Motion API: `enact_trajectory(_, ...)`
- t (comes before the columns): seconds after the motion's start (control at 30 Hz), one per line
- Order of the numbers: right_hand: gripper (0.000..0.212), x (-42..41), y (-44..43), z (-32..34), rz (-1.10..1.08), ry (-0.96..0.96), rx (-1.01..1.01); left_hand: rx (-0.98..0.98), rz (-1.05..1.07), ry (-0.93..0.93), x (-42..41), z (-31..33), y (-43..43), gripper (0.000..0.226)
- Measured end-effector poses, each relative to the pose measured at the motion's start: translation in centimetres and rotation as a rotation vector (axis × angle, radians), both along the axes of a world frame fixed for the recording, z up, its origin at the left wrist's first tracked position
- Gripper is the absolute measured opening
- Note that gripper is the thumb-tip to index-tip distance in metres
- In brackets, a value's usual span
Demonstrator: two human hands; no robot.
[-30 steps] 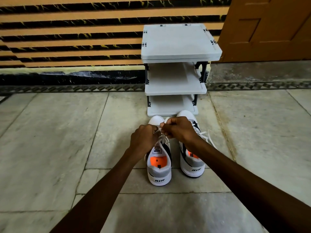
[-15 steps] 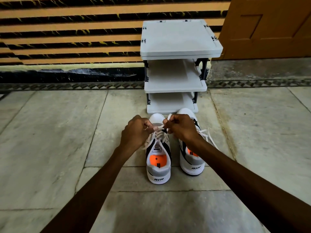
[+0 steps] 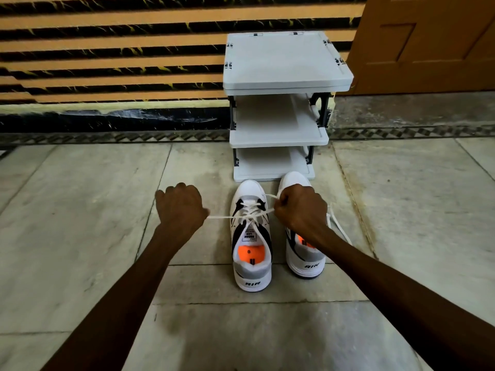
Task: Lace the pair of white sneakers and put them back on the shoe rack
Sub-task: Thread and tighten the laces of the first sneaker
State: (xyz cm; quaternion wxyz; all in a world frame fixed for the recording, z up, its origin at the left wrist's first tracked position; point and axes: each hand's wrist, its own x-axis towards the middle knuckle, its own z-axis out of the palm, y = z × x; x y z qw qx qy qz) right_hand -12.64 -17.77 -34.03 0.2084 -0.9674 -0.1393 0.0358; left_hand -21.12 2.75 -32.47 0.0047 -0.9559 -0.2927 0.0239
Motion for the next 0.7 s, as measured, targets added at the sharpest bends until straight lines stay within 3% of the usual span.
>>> enact_trajectory(0.07, 0.019, -0.2, -0.2, 0.0, 0.025, -0.045, -0.126, 0.174, -0.039, 0.164, -0.4, -0.9, 0.1, 0.036)
enact_trajectory(0.2, 0.026, -0.5, -0.3, -0.5, 0.104, -0.05, -0.319, 0.149, -0.137, 0.307, -0.4, -3.1, -0.9, 0.034)
enact_trajectory(0.27, 0.025, -0.6, -0.2, -0.8, 0.12, -0.078, -0.333, -0.025, -0.212, 0.225, 0.0, -3.8, -1.6, 0.03)
enact_trajectory(0.33, 0.026, -0.7, -0.2, -0.9, 0.14, -0.133, -0.285, -0.372, -0.209, 0.064, 0.5, -4.1, -2.2, 0.021)
enact_trajectory(0.4, 0.033, -0.7, 0.3, -1.0, 0.237, -0.128, -0.222, -0.596, -0.195, -0.006, 0.9, -4.5, -2.8, 0.013)
enact_trajectory(0.53, 0.027, -1.5, 1.4, -1.3, 0.443, 0.097, -0.149, -0.726, -0.118, -0.076, 1.2, -5.6, -3.5, 0.021)
enact_trajectory(0.7, 0.024, -1.6, 1.8, -1.3, 0.44, 0.082, -0.141, -0.865, -0.001, -0.075, 1.1, -5.9, -4.3, 0.041)
